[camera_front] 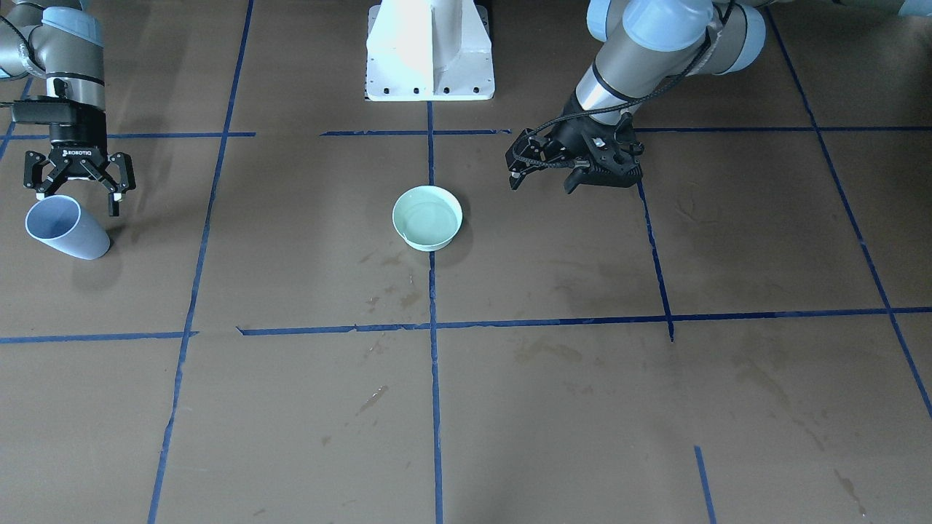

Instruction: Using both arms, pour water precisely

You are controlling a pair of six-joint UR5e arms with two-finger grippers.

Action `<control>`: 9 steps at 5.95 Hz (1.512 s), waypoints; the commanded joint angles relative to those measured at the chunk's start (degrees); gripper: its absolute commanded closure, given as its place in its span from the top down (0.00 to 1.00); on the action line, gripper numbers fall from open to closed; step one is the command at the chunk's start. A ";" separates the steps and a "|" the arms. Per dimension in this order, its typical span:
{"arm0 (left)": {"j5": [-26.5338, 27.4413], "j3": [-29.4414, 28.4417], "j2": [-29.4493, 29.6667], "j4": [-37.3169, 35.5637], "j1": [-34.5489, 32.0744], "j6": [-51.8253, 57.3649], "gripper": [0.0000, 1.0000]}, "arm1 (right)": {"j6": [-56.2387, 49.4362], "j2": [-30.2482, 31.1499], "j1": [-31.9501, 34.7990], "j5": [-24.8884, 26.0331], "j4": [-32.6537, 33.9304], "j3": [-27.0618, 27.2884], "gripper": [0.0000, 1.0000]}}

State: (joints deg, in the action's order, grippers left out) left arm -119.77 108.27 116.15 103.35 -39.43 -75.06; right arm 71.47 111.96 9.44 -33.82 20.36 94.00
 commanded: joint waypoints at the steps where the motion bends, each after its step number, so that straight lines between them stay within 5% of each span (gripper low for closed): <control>1: -0.03 0.45 -0.31 -0.35 -0.12 0.00 0.99 | -0.54 0.10 0.57 -0.02 -0.06 -0.04 1.00; 9: 0.06 0.63 -0.66 -0.35 -0.12 0.00 0.99 | -3.88 -1.91 4.62 -1.87 0.12 -0.31 1.00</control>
State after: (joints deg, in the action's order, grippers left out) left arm -119.72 108.89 115.49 103.01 -39.55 -75.06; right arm 67.94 110.85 13.86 -35.57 20.40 93.69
